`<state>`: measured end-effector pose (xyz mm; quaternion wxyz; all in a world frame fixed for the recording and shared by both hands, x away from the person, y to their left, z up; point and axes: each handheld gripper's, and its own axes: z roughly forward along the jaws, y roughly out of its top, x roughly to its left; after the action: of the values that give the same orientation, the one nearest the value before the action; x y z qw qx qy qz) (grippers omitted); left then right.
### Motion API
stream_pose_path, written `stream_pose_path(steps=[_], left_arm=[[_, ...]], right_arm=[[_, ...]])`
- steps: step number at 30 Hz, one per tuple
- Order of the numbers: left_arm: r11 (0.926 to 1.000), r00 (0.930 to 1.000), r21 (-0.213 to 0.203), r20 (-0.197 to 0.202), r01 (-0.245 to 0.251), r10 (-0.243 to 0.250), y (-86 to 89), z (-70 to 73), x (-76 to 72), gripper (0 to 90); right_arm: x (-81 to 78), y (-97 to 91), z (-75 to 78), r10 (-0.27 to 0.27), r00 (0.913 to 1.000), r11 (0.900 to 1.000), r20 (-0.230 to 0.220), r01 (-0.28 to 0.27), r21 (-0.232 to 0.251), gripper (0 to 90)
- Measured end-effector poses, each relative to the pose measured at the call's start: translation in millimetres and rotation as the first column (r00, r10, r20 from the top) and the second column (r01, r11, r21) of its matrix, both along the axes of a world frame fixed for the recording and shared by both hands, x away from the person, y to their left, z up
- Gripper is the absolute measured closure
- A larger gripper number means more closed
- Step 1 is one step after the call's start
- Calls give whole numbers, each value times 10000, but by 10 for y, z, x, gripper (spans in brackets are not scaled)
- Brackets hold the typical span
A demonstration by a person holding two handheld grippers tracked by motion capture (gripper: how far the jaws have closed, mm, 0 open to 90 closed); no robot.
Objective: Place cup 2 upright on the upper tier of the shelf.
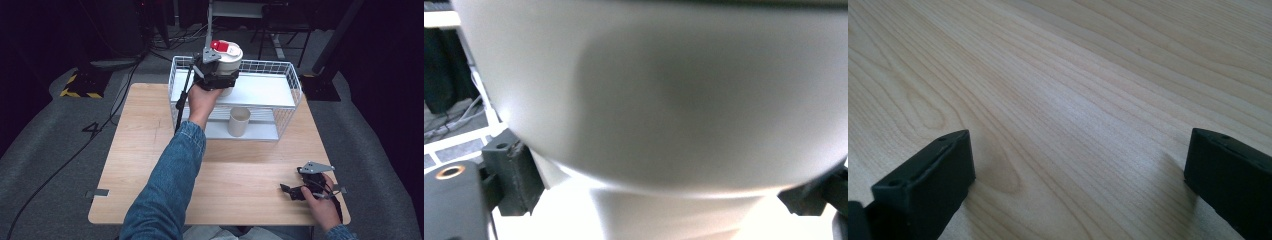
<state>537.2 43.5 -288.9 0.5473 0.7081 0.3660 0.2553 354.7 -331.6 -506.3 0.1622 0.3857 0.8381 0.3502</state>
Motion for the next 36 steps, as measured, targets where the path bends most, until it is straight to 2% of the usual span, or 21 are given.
stream_pose_path(steps=[1,3,8,11,26,36], left_arm=[[10000,9999,-37,111,11,-11,8,10,-5,71],[9996,9999,-266,86,86,-84,27,21,-6,49],[9997,9998,-144,-18,200,-201,62,41,-30,20],[9996,9994,-79,224,271,-269,86,70,-95,19],[9992,9982,62,455,400,-402,319,199,-419,33],[9986,9976,-196,511,487,-477,524,248,-665,35]], right_arm=[[0,0,0,1,10000,10000,0,-1,0,0],[0,0,0,2,10000,10000,0,-2,0,0],[0,0,0,2,10000,10000,-1,-2,-1,0],[0,0,0,0,10000,10000,-1,0,-2,0],[1,-1,0,8,10000,10000,-2,-8,-7,0],[1,0,0,6,10000,10000,-8,-6,-3,0]])
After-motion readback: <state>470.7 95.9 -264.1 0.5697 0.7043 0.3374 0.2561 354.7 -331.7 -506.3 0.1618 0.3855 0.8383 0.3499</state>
